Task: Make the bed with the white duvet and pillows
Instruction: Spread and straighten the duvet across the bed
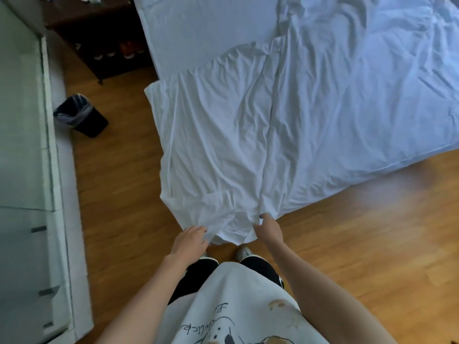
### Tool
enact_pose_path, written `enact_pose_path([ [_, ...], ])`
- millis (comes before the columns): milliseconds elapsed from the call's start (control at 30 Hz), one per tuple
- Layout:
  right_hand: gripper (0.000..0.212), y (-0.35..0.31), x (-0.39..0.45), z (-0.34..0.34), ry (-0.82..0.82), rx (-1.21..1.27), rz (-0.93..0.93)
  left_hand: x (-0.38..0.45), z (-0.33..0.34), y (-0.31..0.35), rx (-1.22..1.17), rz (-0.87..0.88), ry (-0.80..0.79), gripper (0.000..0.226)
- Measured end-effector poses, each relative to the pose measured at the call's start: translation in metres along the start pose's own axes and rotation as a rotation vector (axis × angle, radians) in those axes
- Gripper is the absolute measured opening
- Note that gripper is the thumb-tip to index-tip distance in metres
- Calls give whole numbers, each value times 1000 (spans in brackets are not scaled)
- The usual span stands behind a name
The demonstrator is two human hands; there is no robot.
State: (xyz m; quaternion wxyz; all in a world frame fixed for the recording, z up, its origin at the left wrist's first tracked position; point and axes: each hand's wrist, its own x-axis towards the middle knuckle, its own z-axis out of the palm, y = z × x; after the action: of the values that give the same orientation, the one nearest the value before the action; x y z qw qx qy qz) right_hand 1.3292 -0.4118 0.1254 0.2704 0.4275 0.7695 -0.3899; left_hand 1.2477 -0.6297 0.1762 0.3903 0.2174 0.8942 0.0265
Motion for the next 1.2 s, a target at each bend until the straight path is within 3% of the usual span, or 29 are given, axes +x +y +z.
enact_pose_path([
  [300, 46, -60, 8, 51, 2, -271, -34, 29, -43, -111, -23, -7, -11, 37],
  [600, 45, -243, 12, 152, 15, -220, -28, 72, -133, -298, 125, 66, 28, 39],
  [800, 45, -349, 13, 197, -22, -214, -100, 97, -188, -404, 147, -10, -6, 38],
  [1000, 46, -399, 74, 199, 29, -182, -39, 165, -236, -443, 181, 46, -51, 39],
  [1200, 47, -451, 174, 192, 108, -51, 56, 293, -302, -442, 281, 120, -95, 41],
])
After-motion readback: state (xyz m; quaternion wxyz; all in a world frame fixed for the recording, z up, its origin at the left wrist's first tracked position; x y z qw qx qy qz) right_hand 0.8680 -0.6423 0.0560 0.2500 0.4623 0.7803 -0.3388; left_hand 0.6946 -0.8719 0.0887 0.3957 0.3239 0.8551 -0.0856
